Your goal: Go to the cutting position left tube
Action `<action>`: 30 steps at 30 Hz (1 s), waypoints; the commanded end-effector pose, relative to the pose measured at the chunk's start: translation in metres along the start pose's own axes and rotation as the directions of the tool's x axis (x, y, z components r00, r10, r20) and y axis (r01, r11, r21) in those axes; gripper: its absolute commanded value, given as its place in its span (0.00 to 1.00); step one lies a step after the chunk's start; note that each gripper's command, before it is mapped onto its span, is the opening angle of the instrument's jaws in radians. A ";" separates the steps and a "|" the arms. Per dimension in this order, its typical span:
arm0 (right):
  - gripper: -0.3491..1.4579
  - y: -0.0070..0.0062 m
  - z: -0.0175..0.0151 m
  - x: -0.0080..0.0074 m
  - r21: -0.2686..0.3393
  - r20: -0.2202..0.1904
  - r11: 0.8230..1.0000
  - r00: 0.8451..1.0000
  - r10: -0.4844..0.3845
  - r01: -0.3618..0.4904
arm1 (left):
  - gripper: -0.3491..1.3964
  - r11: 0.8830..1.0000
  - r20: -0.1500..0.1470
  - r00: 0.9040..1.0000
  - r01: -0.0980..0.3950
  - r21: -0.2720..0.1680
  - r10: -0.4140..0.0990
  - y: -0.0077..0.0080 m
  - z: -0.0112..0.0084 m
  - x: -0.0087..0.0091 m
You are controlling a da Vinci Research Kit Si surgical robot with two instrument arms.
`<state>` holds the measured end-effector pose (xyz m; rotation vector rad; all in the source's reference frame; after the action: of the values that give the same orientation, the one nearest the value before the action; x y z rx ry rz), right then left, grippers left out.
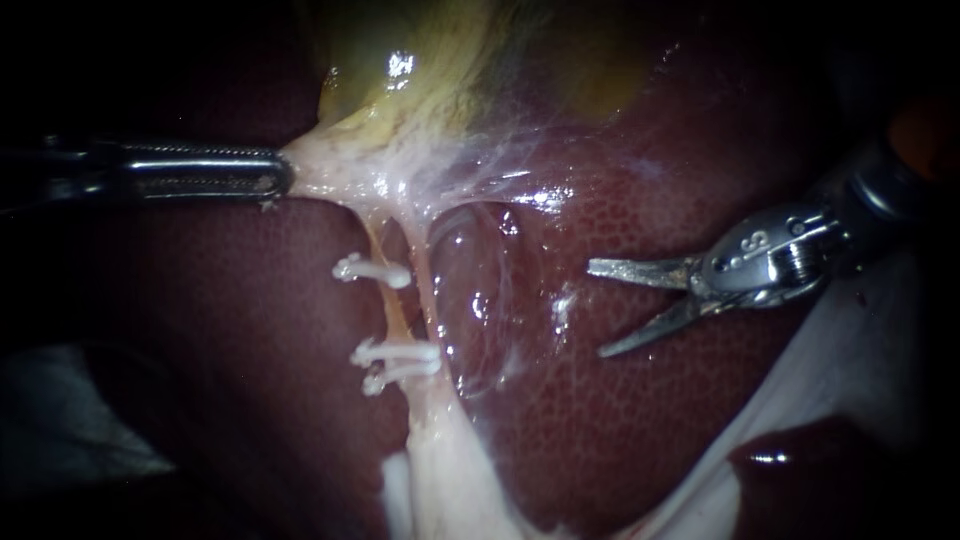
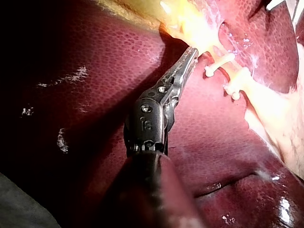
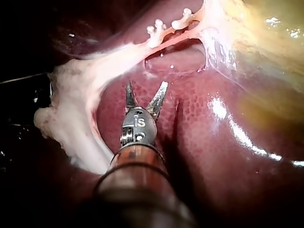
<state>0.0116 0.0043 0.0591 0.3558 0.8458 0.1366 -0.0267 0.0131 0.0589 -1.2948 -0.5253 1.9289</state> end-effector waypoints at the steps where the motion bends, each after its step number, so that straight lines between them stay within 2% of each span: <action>1: 0.99 -0.0001 0.0002 0.0001 0.006 -0.005 1.000 1.000 0.008 -0.008 | 0.00 1.000 0.000 1.000 -0.002 0.001 0.002 0.0002 0.0000 0.0000; 10: 0.99 -0.0014 0.0037 0.0020 0.056 -0.051 0.996 0.996 0.072 -0.069 | 0.00 1.000 0.000 1.000 0.000 0.004 0.000 0.0008 0.0000 0.0002; 16: 0.99 -0.0019 0.0075 0.0027 0.092 -0.058 0.991 0.993 0.101 -0.096 | 0.00 1.000 0.000 1.000 -0.005 0.005 0.005 0.0011 -0.0001 0.0003; 25: 0.99 -0.0022 0.0137 0.0029 0.134 -0.062 0.985 0.991 0.121 -0.112 | 0.00 1.000 -0.008 1.000 -0.006 0.003 0.006 0.0017 -0.0006 0.0010; 30: 0.99 -0.0021 0.0157 0.0020 0.151 -0.048 0.982 0.991 0.125 -0.117 | 0.00 1.000 -0.008 1.000 -0.012 0.003 0.012 0.0019 -0.0007 0.0011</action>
<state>0.0248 -0.0012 0.0669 0.5478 0.8913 0.1977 -0.0269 0.0126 0.0567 -1.3052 -0.5090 1.9314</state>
